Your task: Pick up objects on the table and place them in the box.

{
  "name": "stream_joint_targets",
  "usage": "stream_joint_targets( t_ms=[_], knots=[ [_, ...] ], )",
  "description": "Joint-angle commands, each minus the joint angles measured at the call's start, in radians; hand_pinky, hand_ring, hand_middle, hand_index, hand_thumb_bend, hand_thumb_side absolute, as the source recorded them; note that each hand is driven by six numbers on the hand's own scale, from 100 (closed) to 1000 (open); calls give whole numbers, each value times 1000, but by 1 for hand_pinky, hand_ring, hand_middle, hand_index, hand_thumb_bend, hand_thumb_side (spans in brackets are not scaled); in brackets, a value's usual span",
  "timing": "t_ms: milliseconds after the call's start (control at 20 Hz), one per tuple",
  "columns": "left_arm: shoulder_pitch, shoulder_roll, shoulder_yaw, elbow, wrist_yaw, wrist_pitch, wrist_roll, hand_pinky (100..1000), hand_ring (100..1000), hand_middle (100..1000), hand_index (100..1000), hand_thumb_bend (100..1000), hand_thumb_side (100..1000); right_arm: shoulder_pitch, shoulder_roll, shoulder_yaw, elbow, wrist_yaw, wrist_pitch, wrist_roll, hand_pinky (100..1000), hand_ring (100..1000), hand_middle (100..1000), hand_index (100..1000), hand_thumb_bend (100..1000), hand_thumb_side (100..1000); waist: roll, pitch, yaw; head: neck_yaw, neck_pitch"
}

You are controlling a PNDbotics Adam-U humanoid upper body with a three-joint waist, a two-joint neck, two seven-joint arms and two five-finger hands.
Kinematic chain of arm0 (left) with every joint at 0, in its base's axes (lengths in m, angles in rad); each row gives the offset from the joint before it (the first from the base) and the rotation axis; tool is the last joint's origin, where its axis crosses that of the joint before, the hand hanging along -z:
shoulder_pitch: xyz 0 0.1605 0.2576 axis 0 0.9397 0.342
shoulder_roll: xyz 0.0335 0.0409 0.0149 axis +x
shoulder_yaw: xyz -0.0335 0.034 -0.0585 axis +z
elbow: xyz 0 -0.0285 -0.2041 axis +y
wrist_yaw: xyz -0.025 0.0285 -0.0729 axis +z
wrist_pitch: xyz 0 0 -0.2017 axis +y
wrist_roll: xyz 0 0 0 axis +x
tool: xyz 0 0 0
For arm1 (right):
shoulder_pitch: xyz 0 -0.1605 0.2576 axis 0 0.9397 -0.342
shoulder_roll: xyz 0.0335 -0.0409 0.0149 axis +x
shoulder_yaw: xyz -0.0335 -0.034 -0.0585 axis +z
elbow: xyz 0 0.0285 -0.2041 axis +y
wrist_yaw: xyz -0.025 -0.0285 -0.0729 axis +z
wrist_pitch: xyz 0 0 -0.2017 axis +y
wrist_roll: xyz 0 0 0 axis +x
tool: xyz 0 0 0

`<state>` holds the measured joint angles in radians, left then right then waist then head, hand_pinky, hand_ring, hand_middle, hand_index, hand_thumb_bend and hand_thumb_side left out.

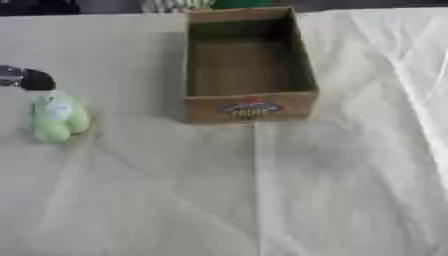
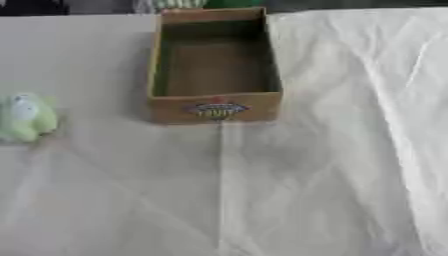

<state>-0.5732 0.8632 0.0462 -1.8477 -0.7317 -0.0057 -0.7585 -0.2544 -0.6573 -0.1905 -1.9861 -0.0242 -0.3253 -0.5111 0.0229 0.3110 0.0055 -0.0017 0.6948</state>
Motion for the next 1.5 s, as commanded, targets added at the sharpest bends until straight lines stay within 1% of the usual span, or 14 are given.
stream_joint_targets(
  t_ms=[50, 300, 450, 650, 900, 1100, 1150, 1200, 1250, 1350, 1500],
  knots=[
    [-9, 41, 19, -12, -6, 0, -12, 715, 833, 818, 975, 875, 905, -3, -31, -8, -14, 11, 0, 0, 840, 733, 755, 888, 100, 572, 1, -11, -3, 6, 8],
    [-7, 39, 16, -16, -2, -5, -16, 717, 832, 826, 982, 872, 895, -2, -30, -5, -14, 17, 4, 3, 842, 734, 755, 888, 100, 573, 4, 5, -5, 13, -12],
    [-7, 38, 13, -12, 2, -9, -32, 719, 831, 830, 1000, 843, 884, -5, -31, -2, -14, 19, 6, 6, 843, 734, 755, 889, 100, 574, 5, 15, -6, 15, -23],
    [-7, 38, 9, 6, -2, -10, -70, 714, 822, 825, 1000, 820, 857, -8, -31, 0, -14, 22, 7, 10, 844, 735, 755, 889, 100, 575, 6, 27, -8, 17, -35],
    [-10, 39, 5, 12, -12, -18, -113, 711, 821, 829, 1000, 811, 830, -10, -31, 1, -14, 24, 7, 10, 844, 735, 754, 889, 100, 575, 6, 30, -12, 24, -53],
    [-11, 55, -24, 30, -47, -29, -138, 728, 857, 873, 1000, 797, 801, -12, -30, 2, -14, 21, 7, 11, 844, 735, 753, 889, 100, 576, 5, 26, -14, 30, -64],
    [-12, 60, -33, 39, -53, -31, -141, 731, 868, 885, 1000, 752, 768, -13, -31, 3, -14, 20, 7, 11, 844, 735, 752, 888, 100, 577, 5, 25, -14, 30, -64],
    [-12, 67, -42, 49, -62, -31, -140, 732, 874, 892, 1000, 737, 751, -13, -31, 3, -14, 19, 6, 12, 844, 735, 752, 888, 100, 577, 5, 24, -14, 30, -63],
    [-13, 73, -52, 60, -71, -30, -136, 735, 878, 898, 1000, 703, 719, -13, -31, 3, -14, 18, 6, 12, 844, 736, 753, 889, 100, 575, 5, 23, -14, 30, -61],
    [-18, 77, -74, 88, -76, -25, -126, 737, 874, 890, 1000, 689, 689, -14, -30, 5, -14, 17, 7, 13, 843, 736, 753, 889, 100, 575, 5, 22, -14, 30, -59],
    [-30, 73, -100, 134, -74, -15, -119, 728, 866, 878, 1000, 686, 681, -17, -30, 6, -14, 14, 7, 15, 842, 736, 752, 888, 100, 576, 4, 21, -15, 30, -56]
  ],
)
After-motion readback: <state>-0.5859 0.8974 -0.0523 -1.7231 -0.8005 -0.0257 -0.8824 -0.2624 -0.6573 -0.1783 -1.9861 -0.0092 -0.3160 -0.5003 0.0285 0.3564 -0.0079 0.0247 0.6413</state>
